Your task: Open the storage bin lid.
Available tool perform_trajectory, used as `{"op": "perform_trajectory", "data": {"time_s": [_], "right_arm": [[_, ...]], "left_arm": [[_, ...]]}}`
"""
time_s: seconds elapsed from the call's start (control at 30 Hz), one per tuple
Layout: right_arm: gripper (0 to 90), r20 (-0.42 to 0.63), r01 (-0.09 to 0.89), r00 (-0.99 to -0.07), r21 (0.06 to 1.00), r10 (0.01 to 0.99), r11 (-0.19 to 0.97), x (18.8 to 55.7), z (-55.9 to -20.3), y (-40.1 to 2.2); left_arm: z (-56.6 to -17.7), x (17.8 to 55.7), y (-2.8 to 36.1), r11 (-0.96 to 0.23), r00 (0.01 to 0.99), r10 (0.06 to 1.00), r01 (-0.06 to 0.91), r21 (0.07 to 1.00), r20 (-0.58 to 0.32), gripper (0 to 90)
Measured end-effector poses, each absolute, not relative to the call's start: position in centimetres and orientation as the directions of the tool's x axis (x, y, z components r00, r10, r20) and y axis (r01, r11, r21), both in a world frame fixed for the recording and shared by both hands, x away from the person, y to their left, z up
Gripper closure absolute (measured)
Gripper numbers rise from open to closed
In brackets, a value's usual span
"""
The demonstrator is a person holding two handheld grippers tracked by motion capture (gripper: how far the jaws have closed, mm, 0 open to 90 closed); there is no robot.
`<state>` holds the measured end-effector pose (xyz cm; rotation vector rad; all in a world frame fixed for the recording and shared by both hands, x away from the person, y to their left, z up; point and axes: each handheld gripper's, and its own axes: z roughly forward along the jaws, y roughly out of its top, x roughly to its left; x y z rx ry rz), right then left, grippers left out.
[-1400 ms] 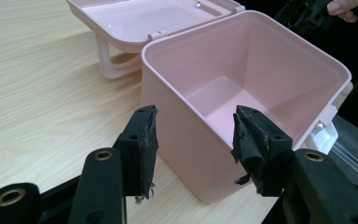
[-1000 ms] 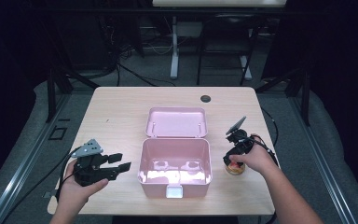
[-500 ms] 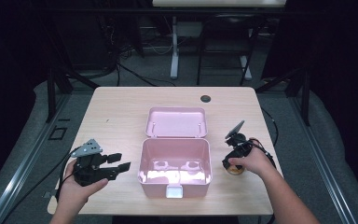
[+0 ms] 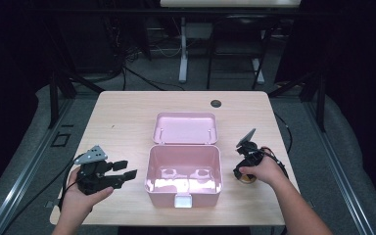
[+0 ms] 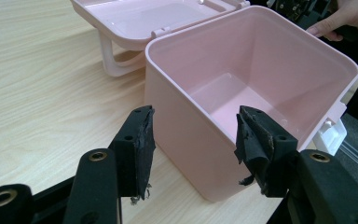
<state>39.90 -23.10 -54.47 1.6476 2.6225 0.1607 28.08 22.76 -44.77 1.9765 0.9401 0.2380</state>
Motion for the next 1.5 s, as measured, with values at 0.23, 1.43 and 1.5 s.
{"op": "perform_trajectory", "data": {"time_s": [0.23, 1.43, 1.5], "right_arm": [[14.1, 0.042, 0.899, -0.431, 0.101, 0.901, 0.425, 40.0, -54.8, -23.2], [19.5, 0.041, 0.889, -0.453, 0.092, 0.891, 0.448, 39.7, -53.9, -23.3], [19.5, 0.038, 0.887, -0.456, 0.093, 0.889, 0.451, 39.7, -53.7, -23.3]], "left_arm": [[-44.9, 28.1, 22.8, -0.292, 0.69, 0.696, 0.527, 0.798, -0.2, 46.5], [-45.0, 28.2, 22.7, -0.291, 0.689, 0.696, 0.529, 0.797, -0.203, 46.5], [-45.0, 28.2, 22.8, -0.291, 0.689, 0.696, 0.529, 0.798, -0.203, 46.6]]}}
